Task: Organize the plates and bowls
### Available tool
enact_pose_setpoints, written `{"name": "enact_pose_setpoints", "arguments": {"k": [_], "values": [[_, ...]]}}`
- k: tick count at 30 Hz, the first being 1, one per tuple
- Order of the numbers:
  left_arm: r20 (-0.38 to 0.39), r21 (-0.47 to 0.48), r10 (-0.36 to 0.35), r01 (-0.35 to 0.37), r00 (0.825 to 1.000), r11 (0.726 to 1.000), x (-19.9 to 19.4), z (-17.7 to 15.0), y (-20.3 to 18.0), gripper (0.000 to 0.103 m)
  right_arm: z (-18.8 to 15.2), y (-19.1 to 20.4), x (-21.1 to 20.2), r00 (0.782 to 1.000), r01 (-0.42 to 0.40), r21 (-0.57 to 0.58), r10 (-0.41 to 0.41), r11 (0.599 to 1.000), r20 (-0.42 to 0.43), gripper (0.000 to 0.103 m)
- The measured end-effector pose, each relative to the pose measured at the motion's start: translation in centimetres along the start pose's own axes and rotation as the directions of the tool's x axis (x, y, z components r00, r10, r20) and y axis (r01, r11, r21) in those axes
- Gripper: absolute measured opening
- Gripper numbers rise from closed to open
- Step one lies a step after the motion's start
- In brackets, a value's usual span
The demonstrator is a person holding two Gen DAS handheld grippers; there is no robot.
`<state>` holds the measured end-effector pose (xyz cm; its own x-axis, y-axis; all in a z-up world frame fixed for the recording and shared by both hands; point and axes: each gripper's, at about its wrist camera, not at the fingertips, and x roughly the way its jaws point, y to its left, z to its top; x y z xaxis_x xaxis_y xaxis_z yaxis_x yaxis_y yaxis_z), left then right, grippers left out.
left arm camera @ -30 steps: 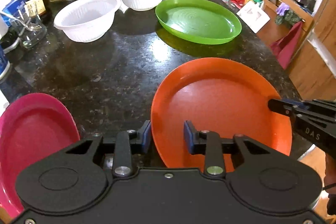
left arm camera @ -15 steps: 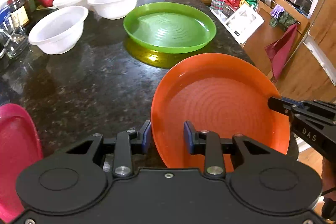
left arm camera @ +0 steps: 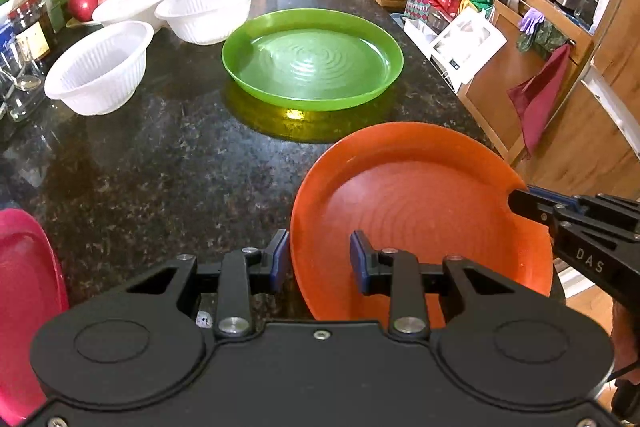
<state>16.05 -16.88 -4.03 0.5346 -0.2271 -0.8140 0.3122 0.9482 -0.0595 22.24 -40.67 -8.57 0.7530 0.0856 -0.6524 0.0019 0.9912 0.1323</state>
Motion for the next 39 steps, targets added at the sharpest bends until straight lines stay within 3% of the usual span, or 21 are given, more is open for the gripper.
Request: {"name": "enact_pose_setpoints", "arguments": {"k": [11, 21, 28, 34, 39], "values": [[0.046, -0.053, 0.021, -0.019, 0.999, 0.998, -1.4, 0.1, 1.8, 0.041, 0.3, 0.5, -0.6, 0.998, 0.028, 0.042, -0.03, 0.999, 0.063, 0.016], [0.12, -0.115, 0.088, -0.074, 0.989, 0.991, -4.5, -1.1, 6.6, 0.041, 1.0, 4.6, -2.6, 0.991, -0.045, 0.041, 0.039, 0.998, 0.131, 0.016], [0.125, -0.179, 0.142, -0.119, 0.982, 0.977, -7.1, -2.7, 12.7, 0.041, 1.0, 11.6, -3.0, 0.984, -0.11, -0.013, 0.111, 0.994, 0.138, 0.016], [0.107, -0.218, 0.229, -0.202, 0.968, 0.955, -8.7, -4.6, 18.4, 0.041, 0.7, 17.6, -1.9, 0.979, -0.184, -0.021, 0.185, 0.983, 0.084, 0.016], [0.069, -0.228, 0.252, -0.231, 0.965, 0.946, -9.3, -6.3, 22.5, 0.041, 0.5, 22.1, -0.4, 0.977, -0.211, -0.024, 0.212, 0.977, 0.036, 0.016]]}}
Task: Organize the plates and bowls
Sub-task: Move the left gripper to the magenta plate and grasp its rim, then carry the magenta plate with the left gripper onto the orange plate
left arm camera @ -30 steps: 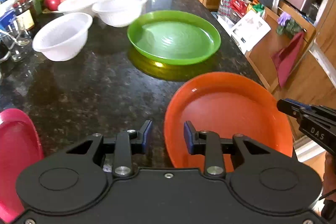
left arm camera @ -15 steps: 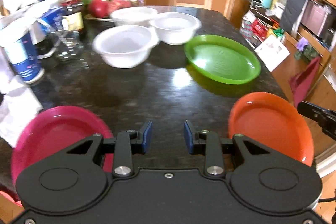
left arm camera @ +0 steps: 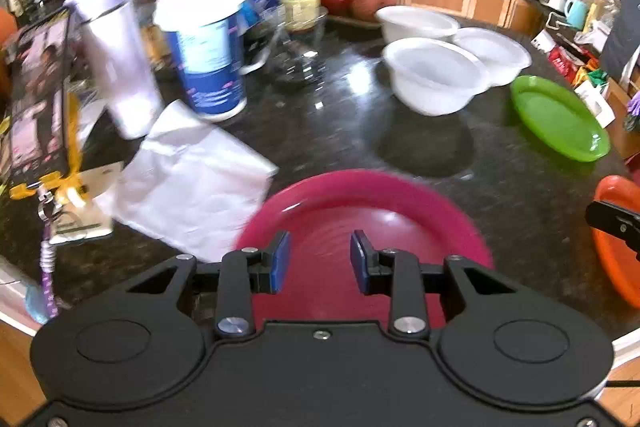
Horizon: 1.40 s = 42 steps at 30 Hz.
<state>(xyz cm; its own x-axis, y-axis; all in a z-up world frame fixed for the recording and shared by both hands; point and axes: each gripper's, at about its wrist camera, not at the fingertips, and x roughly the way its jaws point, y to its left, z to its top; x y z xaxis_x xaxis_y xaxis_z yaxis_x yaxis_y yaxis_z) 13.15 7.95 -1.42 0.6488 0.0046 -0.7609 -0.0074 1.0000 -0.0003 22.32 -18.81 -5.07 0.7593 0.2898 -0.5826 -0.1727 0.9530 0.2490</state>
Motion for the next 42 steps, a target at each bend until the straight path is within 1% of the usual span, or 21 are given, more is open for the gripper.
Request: {"name": "enact_pose_setpoints", "arguments": {"k": [6, 10, 14, 22, 31, 37, 42], "values": [[-0.026, -0.019, -0.001, 0.001, 1.0, 1.0, 0.1, -0.7, 4.1, 0.041, -0.8, 3.9, 2.3, 0.998, -0.007, -0.019, 0.006, 1.0, -0.058, 0.017], [-0.04, -0.017, -0.026, 0.025, 0.999, 1.0, 0.4, -0.9, 5.7, 0.041, -1.2, 5.6, 3.4, 0.996, 0.003, -0.012, -0.004, 1.0, -0.088, 0.017], [-0.057, -0.002, -0.063, 0.063, 0.996, 0.998, 0.9, -1.1, 6.7, 0.041, -1.5, 6.9, 4.4, 0.995, 0.026, -0.016, -0.028, 1.0, -0.097, 0.018], [-0.089, 0.033, -0.118, 0.121, 0.989, 0.992, 1.8, -1.4, 7.2, 0.041, -2.5, 8.0, 5.5, 0.99, 0.086, -0.01, -0.087, 0.996, -0.11, 0.018], [-0.107, 0.052, -0.155, 0.161, 0.982, 0.986, 2.9, -1.5, 6.9, 0.041, -2.8, 8.9, 6.3, 0.987, 0.121, -0.022, -0.122, 0.992, -0.103, 0.018], [-0.102, 0.054, -0.161, 0.167, 0.982, 0.984, 3.0, -1.6, 6.7, 0.041, -3.0, 8.9, 6.6, 0.986, 0.127, -0.022, -0.129, 0.992, -0.105, 0.018], [-0.102, 0.055, -0.175, 0.181, 0.979, 0.982, 3.0, -1.6, 6.6, 0.041, -3.1, 9.1, 6.7, 0.987, 0.116, -0.029, -0.119, 0.993, -0.107, 0.018]]}}
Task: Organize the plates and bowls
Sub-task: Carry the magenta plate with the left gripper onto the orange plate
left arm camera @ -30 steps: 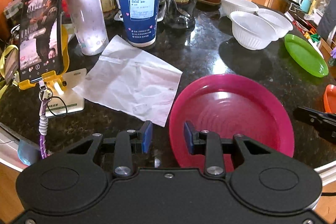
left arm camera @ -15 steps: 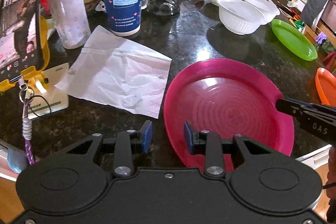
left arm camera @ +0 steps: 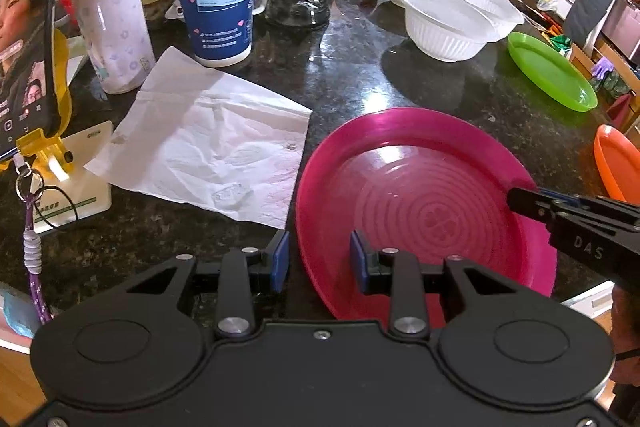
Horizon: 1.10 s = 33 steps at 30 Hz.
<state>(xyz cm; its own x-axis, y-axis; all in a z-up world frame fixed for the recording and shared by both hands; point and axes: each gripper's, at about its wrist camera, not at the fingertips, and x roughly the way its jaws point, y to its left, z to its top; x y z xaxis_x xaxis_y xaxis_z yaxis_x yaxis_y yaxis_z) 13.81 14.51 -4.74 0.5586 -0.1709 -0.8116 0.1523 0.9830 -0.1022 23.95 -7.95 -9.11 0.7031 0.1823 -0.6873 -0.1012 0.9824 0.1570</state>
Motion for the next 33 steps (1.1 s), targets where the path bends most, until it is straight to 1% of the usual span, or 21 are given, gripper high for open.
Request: {"name": "enact_pose_setpoints", "arguments": {"k": [2, 15, 21, 26, 33], "values": [[-0.003, 0.0, -0.016, 0.016, 1.0, 1.0, 0.0, 0.1, -0.2, 0.042, 0.0, 0.1, 0.0, 1.0, 0.007, -0.006, -0.007, 1.0, 0.003, 0.016], [0.037, -0.001, 0.005, -0.005, 0.999, 1.0, -0.7, 0.6, -1.5, 0.041, 0.9, -0.4, -0.9, 0.999, 0.014, -0.011, -0.013, 1.0, 0.035, 0.016], [0.05, 0.015, 0.016, -0.017, 0.999, 1.0, -0.7, 1.2, -2.7, 0.041, 1.1, -1.1, -1.1, 0.999, 0.03, -0.005, -0.03, 1.0, 0.034, 0.016], [0.057, 0.037, 0.006, -0.008, 0.998, 0.999, -0.6, 1.6, -4.2, 0.041, 1.2, -2.4, -1.7, 0.998, 0.05, 0.015, -0.051, 0.999, 0.036, 0.016], [0.068, 0.078, -0.02, 0.015, 0.997, 0.997, -0.7, 2.3, -7.1, 0.041, 1.3, -5.0, -3.4, 0.995, 0.08, 0.055, -0.083, 0.995, 0.063, 0.016]]}}
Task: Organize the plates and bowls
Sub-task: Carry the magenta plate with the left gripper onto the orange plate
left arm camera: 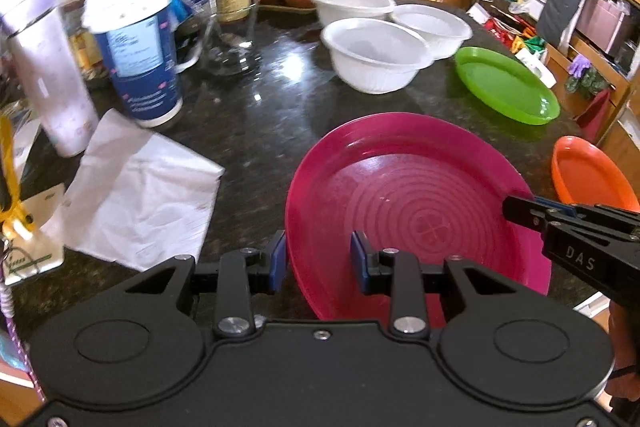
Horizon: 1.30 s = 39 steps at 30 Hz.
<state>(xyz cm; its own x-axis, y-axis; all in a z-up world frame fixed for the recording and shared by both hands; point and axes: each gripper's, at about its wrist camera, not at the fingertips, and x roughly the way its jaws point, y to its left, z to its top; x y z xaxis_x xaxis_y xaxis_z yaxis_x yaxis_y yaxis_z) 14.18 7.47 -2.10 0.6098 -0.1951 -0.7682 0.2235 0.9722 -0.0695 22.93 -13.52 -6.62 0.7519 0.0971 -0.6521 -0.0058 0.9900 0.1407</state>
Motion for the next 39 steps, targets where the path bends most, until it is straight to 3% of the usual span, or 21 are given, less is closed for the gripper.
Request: {"name": "enact_pose_setpoints", "arguments": {"k": [23, 30, 39], "values": [[0.042, 0.14, -0.155, 0.148, 0.987, 0.979, 3.1, 4.3, -15.9, 0.041, 0.8, -15.9, -6.4, 0.977, 0.153, 0.149, -0.172, 0.977, 0.123, 0.016], [0.035, 0.141, -0.15, 0.144, 0.988, 0.98, 4.7, 4.7, -19.3, 0.041, 0.7, -20.0, -6.1, 0.978, 0.159, 0.156, -0.177, 0.975, 0.111, 0.016], [-0.02, 0.101, -0.109, 0.11, 0.994, 0.989, 6.3, 4.3, -20.7, 0.042, 1.1, -21.9, -4.3, 0.99, 0.114, 0.137, -0.124, 0.984, 0.07, 0.016]]}}
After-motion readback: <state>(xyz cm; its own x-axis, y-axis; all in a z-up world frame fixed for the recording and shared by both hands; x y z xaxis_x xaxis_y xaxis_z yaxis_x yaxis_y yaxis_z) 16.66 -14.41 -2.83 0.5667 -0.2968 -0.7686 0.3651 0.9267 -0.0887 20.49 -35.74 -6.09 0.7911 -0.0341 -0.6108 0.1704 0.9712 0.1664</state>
